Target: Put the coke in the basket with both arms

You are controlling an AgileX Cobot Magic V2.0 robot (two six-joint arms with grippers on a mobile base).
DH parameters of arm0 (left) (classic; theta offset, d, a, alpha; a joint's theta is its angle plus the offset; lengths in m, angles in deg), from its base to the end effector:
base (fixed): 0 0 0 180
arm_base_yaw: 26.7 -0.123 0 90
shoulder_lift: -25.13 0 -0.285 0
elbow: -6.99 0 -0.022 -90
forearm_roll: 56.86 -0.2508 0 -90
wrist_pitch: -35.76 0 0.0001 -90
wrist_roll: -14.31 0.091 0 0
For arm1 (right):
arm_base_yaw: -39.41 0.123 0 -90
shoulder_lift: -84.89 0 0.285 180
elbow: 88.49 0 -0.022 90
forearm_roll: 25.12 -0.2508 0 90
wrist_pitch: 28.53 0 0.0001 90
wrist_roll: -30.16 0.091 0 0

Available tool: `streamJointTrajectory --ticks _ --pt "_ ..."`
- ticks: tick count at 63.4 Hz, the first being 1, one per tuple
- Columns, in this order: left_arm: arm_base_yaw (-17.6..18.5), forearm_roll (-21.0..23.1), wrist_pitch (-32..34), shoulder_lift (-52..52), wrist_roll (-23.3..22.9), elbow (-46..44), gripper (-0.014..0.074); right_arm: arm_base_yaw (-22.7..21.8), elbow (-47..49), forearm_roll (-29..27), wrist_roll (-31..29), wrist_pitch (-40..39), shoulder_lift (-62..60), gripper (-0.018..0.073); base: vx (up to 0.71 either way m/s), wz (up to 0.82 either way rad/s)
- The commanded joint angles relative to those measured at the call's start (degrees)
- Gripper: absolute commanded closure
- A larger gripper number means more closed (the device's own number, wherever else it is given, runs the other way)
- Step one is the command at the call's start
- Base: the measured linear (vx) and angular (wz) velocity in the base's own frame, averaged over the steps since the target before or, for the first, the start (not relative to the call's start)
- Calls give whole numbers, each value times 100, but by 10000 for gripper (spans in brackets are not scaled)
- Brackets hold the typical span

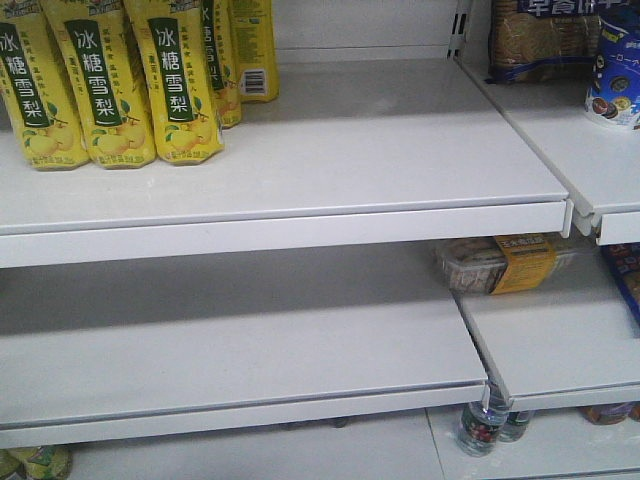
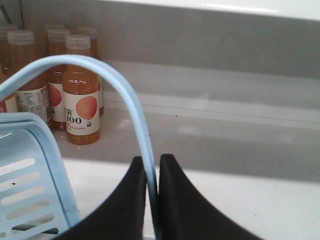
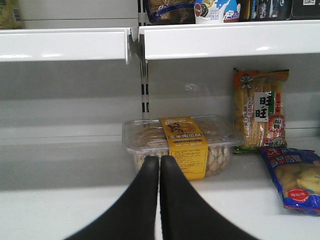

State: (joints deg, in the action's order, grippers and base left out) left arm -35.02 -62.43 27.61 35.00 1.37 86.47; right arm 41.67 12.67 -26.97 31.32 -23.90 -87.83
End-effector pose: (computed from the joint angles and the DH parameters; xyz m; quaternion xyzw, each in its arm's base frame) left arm 0.0591 0.0099 0.1848 -0.1074 0.7439 0.0103 0.6595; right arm 0.0570 0.0025 0.1967 0.0037 0.7117 0.0332 0.7017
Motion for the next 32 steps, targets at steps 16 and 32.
streamJointTrajectory --ticks 16,32 --pt "3 -267 946 26 207 6 603 -45 -85 44 -22 -422 -105 561 0 0" --pt "3 -267 946 26 207 6 603 -45 -85 44 -22 -422 -105 561 0 0"
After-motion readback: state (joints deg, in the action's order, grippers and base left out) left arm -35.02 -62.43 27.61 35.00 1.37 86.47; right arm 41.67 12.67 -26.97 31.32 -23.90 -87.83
